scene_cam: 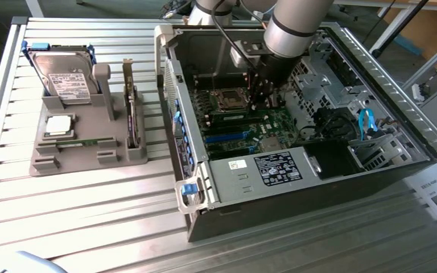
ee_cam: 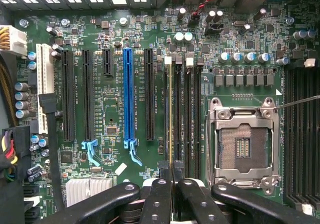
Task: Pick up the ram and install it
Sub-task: 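Insert the ram into the slot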
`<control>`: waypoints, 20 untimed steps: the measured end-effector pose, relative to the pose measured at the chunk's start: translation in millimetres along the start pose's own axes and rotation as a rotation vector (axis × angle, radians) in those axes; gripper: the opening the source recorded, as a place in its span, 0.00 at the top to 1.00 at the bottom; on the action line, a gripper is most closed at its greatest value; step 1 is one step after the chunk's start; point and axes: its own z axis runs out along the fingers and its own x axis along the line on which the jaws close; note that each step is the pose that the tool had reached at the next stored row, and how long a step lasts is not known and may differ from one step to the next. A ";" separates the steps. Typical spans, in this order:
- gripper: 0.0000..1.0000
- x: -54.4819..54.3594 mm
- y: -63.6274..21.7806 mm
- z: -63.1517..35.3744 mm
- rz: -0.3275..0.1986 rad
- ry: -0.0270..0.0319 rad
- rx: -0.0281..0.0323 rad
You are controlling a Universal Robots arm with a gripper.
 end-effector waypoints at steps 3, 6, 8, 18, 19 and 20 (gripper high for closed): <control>0.89 0.0 0.2 0.2 0.000 0.0000 0.0005; 0.89 0.0 0.9 0.2 0.000 0.0000 0.0014; 0.89 0.0 1.4 0.2 0.000 0.0000 0.0021; 0.89 -1.0 1.4 0.3 0.000 -0.0001 0.0023; 0.89 -1.0 1.4 0.3 0.000 -0.0001 0.0023; 0.89 -1.0 1.4 0.3 0.000 -0.0001 0.0023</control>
